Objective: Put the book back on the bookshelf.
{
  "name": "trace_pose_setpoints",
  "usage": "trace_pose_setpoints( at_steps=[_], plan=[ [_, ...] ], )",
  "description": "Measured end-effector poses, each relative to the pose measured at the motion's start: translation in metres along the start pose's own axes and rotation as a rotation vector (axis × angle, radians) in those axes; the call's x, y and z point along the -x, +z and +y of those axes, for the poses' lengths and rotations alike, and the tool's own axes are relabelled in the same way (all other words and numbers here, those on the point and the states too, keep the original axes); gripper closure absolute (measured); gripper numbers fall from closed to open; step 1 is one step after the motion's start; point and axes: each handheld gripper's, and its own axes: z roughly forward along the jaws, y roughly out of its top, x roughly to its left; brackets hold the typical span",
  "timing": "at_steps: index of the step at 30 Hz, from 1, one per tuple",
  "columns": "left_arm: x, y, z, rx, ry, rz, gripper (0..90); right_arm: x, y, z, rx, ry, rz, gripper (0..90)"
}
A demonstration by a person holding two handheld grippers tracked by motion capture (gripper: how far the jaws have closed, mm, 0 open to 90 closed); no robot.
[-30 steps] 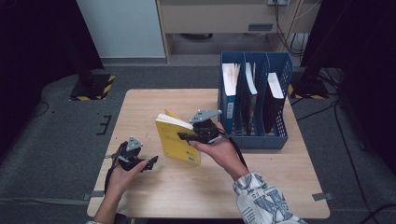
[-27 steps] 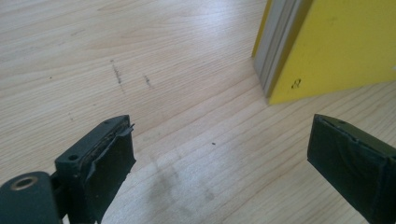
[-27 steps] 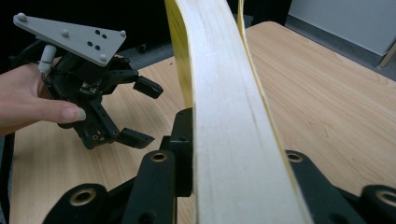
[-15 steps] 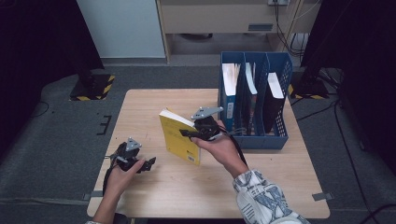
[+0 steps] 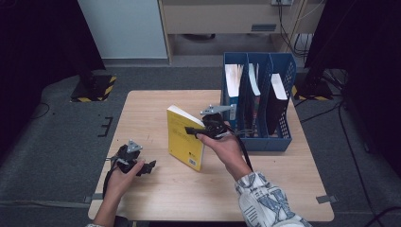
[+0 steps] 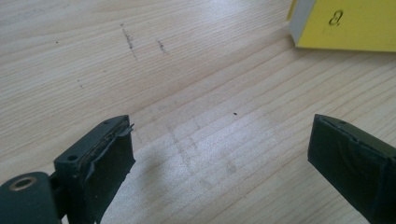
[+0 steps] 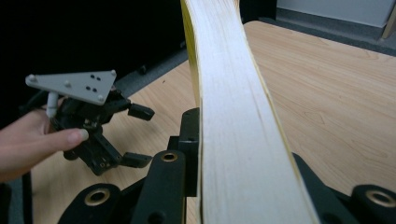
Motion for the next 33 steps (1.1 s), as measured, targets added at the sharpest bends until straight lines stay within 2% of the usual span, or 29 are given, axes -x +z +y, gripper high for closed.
trace_pose_setpoints(
  at_steps=[1,2,3,9,12,21,28,33],
  plan=[
    [0.0,0.0,0.0,0.0,0.0,0.0,6.3,0.0,0.0,0.0,0.0,0.0,0.0,75.3],
    [0.0,0.001,0.0,-0.007,0.003,-0.001,6.2,0.003,-0.003,0.0,0.01,0.026,0.001,75.3],
    [0.0,0.001,0.0,-0.007,0.003,-0.001,6.2,0.003,-0.003,0.0,0.01,0.026,0.001,75.3],
    [-0.001,0.002,-0.001,-0.022,-0.001,0.006,6.1,0.014,-0.014,-0.002,0.036,0.095,-0.007,75.2],
    [-0.001,0.002,-0.002,-0.028,-0.004,0.01,6.1,0.016,-0.017,-0.004,0.05,0.111,-0.008,75.2],
    [-0.001,0.005,-0.003,-0.057,0.009,0.01,5.9,0.013,-0.03,-0.009,0.061,0.114,-0.016,75.2],
    [-0.001,0.009,-0.006,-0.085,-0.002,0.01,5.1,0.014,-0.04,-0.016,0.069,0.122,-0.021,75.2],
    [-0.002,0.01,-0.006,-0.083,-0.011,0.009,3.4,0.016,-0.049,-0.021,0.077,0.149,-0.023,75.2]
  ],
)
